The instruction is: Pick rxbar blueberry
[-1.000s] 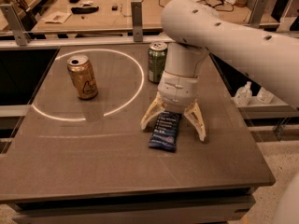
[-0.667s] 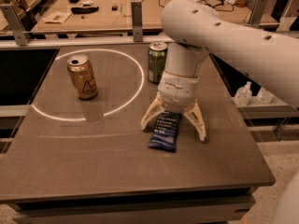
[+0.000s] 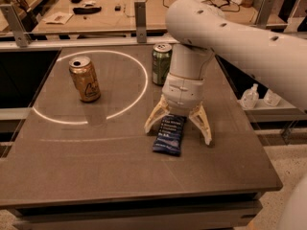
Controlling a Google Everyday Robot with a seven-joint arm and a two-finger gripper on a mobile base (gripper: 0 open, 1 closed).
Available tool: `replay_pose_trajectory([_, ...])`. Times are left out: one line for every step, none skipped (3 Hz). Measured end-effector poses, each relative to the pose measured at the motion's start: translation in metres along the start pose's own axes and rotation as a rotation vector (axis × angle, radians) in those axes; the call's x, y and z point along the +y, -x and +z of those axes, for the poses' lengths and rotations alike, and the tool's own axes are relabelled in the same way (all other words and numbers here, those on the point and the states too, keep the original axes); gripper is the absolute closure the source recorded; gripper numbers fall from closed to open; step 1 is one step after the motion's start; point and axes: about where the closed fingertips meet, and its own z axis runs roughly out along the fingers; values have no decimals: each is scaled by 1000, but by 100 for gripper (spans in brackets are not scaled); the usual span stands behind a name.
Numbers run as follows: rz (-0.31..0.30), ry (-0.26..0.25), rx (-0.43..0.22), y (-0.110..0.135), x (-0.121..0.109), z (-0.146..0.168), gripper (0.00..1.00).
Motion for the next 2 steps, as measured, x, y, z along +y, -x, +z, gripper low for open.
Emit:
replay_pose_trajectory([0,0,0,0,0,0,36])
replay_pose_trajectory([1,0,0,0,0,-1,36])
